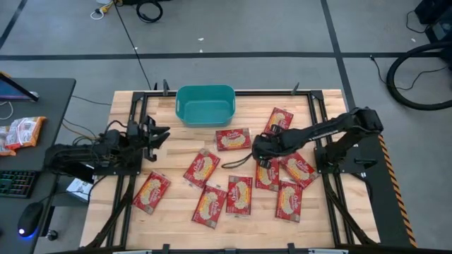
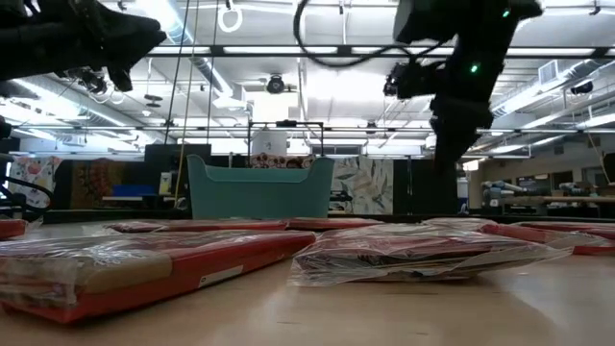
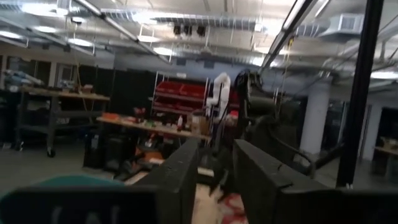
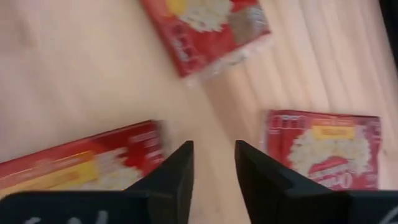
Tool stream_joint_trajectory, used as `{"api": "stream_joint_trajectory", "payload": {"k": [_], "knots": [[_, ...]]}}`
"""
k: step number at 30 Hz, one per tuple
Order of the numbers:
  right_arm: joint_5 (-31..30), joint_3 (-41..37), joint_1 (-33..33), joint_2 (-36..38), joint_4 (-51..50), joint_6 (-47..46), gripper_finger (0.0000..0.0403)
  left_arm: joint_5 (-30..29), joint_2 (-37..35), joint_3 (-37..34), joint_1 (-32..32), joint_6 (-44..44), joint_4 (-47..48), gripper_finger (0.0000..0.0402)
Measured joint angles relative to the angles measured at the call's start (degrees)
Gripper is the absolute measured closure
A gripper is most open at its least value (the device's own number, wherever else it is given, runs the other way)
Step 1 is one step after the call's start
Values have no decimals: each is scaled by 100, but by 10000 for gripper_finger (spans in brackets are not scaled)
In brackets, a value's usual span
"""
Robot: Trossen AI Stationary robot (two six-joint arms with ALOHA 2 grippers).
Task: Sort popcorn bags into baskets
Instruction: Put the red popcorn bag into the green bin
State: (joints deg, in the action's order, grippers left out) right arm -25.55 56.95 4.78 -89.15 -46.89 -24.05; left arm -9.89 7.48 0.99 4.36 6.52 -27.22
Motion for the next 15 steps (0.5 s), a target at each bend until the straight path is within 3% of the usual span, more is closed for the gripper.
{"api": "stream_joint_trajectory", "payload": {"k": [9, 15], "knots": [[-132, -2, -924, -577, 442, 850, 214, 84, 556, 19, 2, 407, -118, 281], [-362, -2, -1206, -949, 846, 1326, 214, 334, 766, 594, -19, 516, 1192, 281]]}}
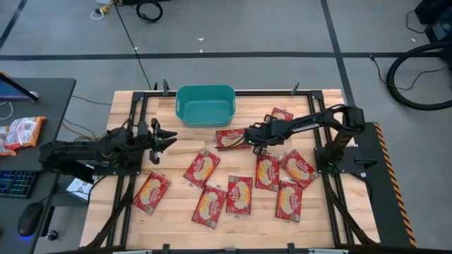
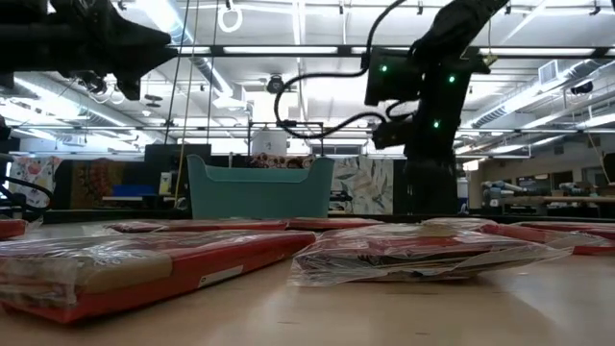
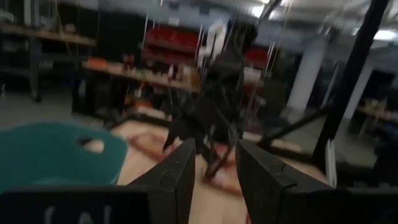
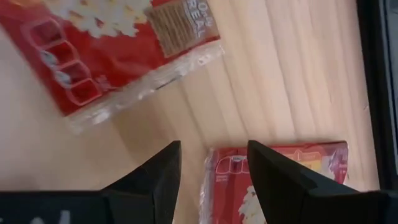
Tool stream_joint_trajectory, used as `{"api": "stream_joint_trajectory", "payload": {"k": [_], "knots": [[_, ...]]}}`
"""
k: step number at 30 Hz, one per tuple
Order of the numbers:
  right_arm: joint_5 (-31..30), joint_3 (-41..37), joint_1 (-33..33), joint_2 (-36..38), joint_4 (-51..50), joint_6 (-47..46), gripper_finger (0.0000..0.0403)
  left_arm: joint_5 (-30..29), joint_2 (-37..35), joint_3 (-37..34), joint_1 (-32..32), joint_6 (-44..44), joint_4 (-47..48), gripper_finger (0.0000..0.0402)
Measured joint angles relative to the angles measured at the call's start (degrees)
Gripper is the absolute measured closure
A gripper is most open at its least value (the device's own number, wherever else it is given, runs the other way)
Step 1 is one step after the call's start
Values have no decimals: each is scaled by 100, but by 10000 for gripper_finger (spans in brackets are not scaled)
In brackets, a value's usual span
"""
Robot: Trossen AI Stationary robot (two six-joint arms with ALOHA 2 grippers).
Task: Sort popcorn bags into baskets
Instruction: Put the red popcorn bag into the green bin
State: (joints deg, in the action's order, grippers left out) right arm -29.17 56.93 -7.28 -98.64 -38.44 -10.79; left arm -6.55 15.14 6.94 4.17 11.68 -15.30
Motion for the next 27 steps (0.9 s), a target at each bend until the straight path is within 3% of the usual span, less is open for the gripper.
{"api": "stream_joint_trajectory", "payload": {"k": [10, 15, 21, 27], "knots": [[-84, -2, -272, -498, -59, -153, 217, 0, 174, 64, 0, 296, 213, 281], [-135, -62, -283, -496, -67, -390, 238, 0, 174, 66, -7, 315, 300, 281], [-127, -138, -298, -512, -158, -465, 297, 42, 174, 65, -77, 298, 328, 281], [-103, -166, -302, -530, -368, -438, 386, 42, 174, 64, -96, 266, 292, 281]]}}
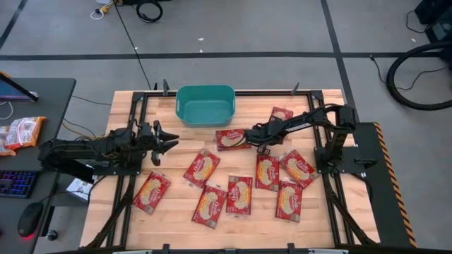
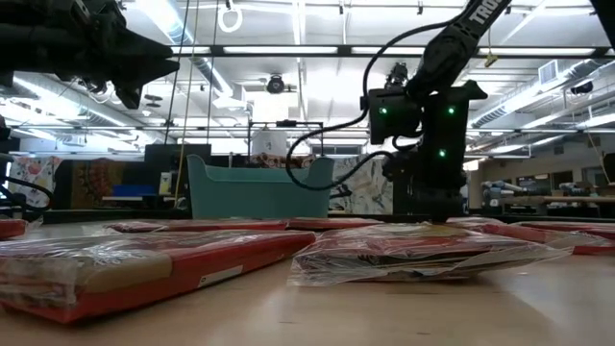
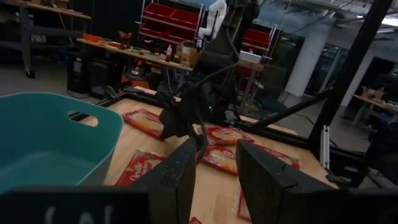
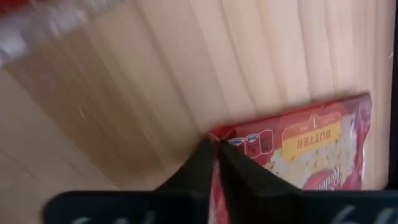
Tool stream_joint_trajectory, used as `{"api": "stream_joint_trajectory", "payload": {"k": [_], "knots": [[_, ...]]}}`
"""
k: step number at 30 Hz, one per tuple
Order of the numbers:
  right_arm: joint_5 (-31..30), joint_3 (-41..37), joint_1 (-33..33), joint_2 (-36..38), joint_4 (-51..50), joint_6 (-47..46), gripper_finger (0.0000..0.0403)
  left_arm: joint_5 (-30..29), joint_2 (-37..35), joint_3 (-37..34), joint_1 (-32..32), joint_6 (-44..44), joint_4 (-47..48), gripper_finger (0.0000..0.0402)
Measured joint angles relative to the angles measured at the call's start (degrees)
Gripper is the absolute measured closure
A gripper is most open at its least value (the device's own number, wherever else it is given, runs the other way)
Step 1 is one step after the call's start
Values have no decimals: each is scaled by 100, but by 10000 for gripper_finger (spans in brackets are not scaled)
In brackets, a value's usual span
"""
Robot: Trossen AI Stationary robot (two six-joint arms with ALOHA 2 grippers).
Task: Sort popcorn bags into baskets
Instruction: Put the red popcorn bag into the green bin
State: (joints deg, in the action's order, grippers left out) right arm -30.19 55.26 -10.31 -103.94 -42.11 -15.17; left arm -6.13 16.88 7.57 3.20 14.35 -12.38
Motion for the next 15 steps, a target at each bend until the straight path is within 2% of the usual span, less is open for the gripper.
{"api": "stream_joint_trajectory", "payload": {"k": [5, 15], "knots": [[-4, 135, 89, -4, -545, 18, 393, -2, 0, 0, 4, -54, -4, 281], [-130, 1033, 640, -1, -1540, 189, 399, -2, 0, 0, 11, -63, -4, 281]]}}
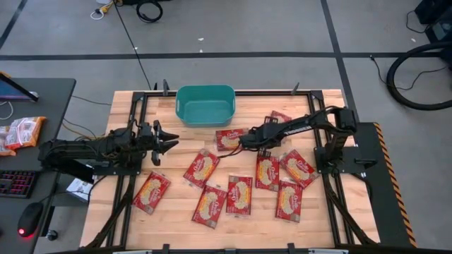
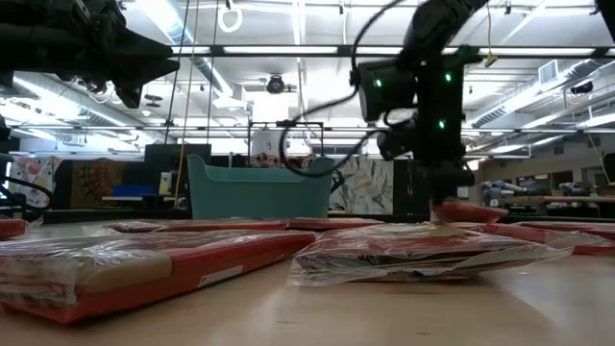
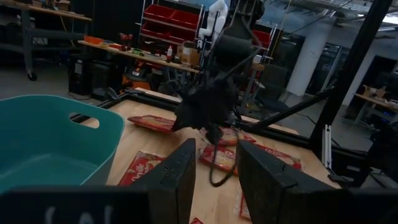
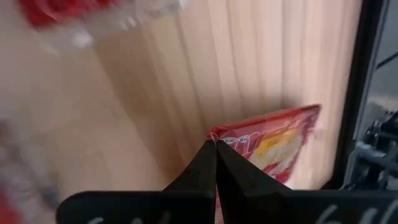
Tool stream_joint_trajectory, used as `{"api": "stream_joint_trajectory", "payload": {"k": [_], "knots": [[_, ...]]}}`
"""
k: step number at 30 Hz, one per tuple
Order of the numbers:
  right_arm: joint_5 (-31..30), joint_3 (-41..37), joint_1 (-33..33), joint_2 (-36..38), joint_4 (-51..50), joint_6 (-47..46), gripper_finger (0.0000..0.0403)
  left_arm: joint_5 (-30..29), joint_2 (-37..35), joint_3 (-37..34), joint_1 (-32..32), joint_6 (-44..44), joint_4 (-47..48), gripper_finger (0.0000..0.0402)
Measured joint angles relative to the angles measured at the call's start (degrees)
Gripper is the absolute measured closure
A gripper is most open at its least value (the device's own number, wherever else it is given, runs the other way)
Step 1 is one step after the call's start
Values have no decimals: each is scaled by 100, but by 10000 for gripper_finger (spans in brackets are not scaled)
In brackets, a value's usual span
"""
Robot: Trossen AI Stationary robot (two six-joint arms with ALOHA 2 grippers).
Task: Sort popcorn bags into baskets
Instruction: Put the red popcorn bag into the green bin
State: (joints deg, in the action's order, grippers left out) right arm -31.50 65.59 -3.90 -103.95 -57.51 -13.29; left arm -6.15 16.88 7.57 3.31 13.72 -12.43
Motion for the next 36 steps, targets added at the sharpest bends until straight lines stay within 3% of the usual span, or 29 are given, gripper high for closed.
{"api": "stream_joint_trajectory", "payload": {"k": [10, 19, 25, 36], "knots": [[-3, 1068, 260, 29, -446, 230, 401, 0, 0, 0, 0, 2, 0, 281], [-119, 1426, 458, 610, -390, 693, 401, -56, 0, -2, 0, 4, 2, 281], [116, 1430, 553, 1031, 133, 955, 401, -554, 0, -2, 0, 4, 2, 281], [960, 1593, 551, 1216, 1390, 2012, 401, -587, 10, -2, 0, 4, -20, 281]]}}
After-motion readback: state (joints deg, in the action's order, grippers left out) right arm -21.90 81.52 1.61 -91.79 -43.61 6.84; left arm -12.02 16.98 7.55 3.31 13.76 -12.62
